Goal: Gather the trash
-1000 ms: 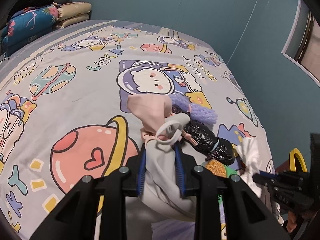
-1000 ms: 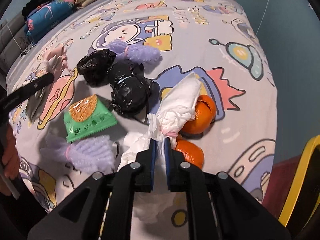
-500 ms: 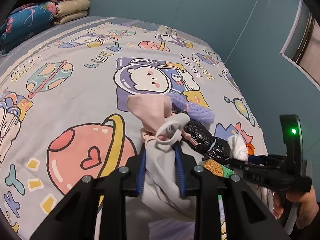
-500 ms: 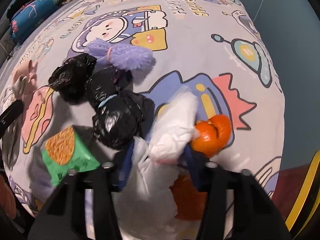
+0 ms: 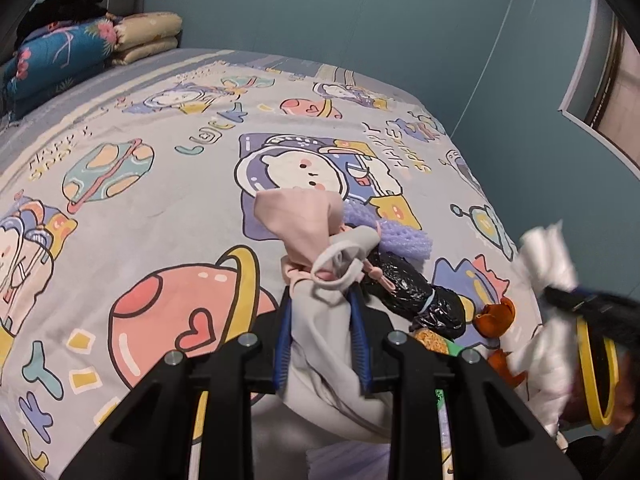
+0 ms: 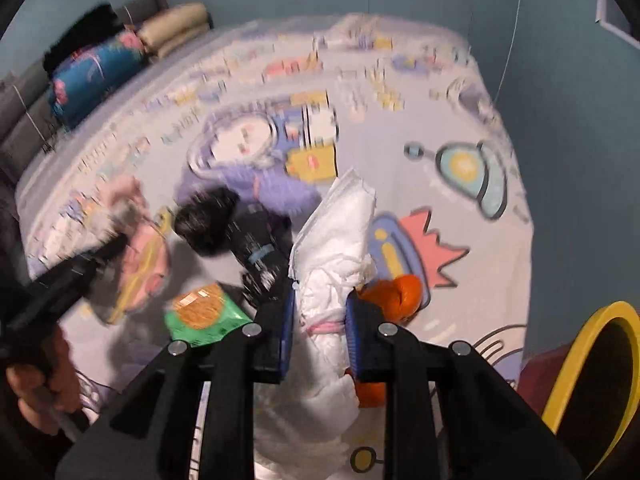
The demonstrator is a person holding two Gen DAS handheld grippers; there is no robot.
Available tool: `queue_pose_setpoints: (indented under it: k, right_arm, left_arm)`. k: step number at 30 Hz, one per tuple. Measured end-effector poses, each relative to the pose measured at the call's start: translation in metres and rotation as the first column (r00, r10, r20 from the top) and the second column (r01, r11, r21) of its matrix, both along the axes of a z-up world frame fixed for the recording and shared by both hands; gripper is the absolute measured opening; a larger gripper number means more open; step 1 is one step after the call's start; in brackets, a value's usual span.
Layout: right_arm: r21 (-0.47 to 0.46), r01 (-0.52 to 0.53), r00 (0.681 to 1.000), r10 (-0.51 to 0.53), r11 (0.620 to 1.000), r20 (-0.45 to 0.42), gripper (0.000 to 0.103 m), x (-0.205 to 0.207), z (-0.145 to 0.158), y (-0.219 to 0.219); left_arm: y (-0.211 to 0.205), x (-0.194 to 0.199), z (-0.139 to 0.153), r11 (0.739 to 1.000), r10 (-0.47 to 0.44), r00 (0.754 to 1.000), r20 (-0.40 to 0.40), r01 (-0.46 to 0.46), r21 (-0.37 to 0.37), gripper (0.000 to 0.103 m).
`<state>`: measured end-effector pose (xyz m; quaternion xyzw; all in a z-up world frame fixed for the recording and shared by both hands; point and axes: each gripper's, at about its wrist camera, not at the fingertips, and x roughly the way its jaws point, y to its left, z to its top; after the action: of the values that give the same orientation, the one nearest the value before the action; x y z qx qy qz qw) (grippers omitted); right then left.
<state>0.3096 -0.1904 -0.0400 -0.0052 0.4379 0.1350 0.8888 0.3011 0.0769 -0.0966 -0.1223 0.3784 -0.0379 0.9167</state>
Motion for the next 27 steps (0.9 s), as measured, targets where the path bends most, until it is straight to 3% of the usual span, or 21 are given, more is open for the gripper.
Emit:
queue_pose_setpoints:
  k: [3,10,13,17,20,27]
  right_arm:
    - [0.025,-0.001,0.997,-0.001,1.0,0.08,0.021,-0.019,0.026,-0.007]
    - [0.08,-0.019,0.993,0.01,0.997,0.119,0.021,-0.047,0.054,-0.028]
    - [0.054,-0.034,0.998,0.036,0.998,-0.042,0.021,-0.05,0.014,-0.026]
    - [-0.032,-0.048,0.969,0.039,0.998,-0.244,0.021,-0.056,-0.058,-0.018]
    - [-0.049,-0.036,0.955,0.02,0.998,-0.295,0.022,-0.051,-0.081,-0.018]
    - [-0.031,-0.011,0.941,-0.001,0.999,-0.338,0.031,-0.024,-0.091,-0.021]
  left_arm:
    - [-0.002,-0.005,0.001,1.0,-0.002,1.0,0.012,0.002,0.013,0.025]
    - [-0.003,-0.021,0.005,1.0,0.008,1.0,0.023,-0.008,0.014,0.025]
    - [-0.004,-0.024,0.006,1.0,0.012,1.0,0.021,-0.012,-0.004,0.025]
    - [-0.009,-0.027,0.009,1.0,0.002,1.0,0.031,-0.002,-0.004,0.025]
    - [-0.012,-0.027,0.009,1.0,-0.011,0.999,0.039,0.011,0.002,0.025]
    - [-0.012,-0.026,0.006,1.0,-0.023,0.999,0.03,0.023,0.007,0.025]
